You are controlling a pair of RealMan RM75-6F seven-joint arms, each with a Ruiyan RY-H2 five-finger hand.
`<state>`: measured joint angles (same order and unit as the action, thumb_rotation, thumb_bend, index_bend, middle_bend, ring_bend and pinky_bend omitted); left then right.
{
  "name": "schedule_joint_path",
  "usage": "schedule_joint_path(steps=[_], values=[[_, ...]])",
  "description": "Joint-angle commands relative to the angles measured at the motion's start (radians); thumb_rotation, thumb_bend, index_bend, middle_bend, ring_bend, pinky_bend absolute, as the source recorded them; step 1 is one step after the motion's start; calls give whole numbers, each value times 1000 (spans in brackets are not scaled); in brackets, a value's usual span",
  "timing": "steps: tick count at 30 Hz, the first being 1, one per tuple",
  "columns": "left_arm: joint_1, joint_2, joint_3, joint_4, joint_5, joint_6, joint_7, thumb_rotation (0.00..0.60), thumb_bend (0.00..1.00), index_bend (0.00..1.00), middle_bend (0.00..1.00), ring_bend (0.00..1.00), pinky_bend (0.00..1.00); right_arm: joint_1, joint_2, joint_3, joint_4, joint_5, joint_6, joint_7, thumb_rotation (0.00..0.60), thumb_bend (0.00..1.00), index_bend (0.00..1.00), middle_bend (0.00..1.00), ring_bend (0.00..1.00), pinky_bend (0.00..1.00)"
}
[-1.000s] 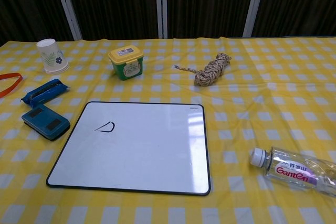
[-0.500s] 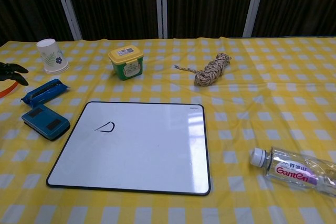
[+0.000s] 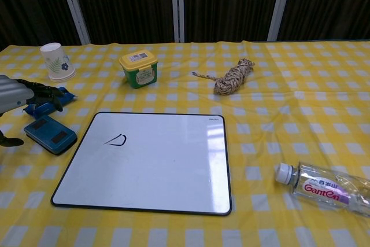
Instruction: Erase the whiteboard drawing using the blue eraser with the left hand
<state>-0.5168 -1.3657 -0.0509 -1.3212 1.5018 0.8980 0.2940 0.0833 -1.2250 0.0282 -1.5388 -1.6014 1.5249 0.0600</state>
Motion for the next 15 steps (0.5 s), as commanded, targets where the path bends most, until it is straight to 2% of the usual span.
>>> schedule_joint_path(steps=[1, 15], values=[[-14, -20, -2, 6, -17, -16, 11, 600, 263, 217, 63, 100, 150, 0, 0, 0, 0, 2, -1, 2, 600, 72, 9, 0, 0, 0], [-54, -76, -1, 24, -77, -61, 72, 600, 276, 281, 118, 139, 164, 2, 3, 3, 2, 7, -6, 15, 600, 72, 9, 0, 0, 0]])
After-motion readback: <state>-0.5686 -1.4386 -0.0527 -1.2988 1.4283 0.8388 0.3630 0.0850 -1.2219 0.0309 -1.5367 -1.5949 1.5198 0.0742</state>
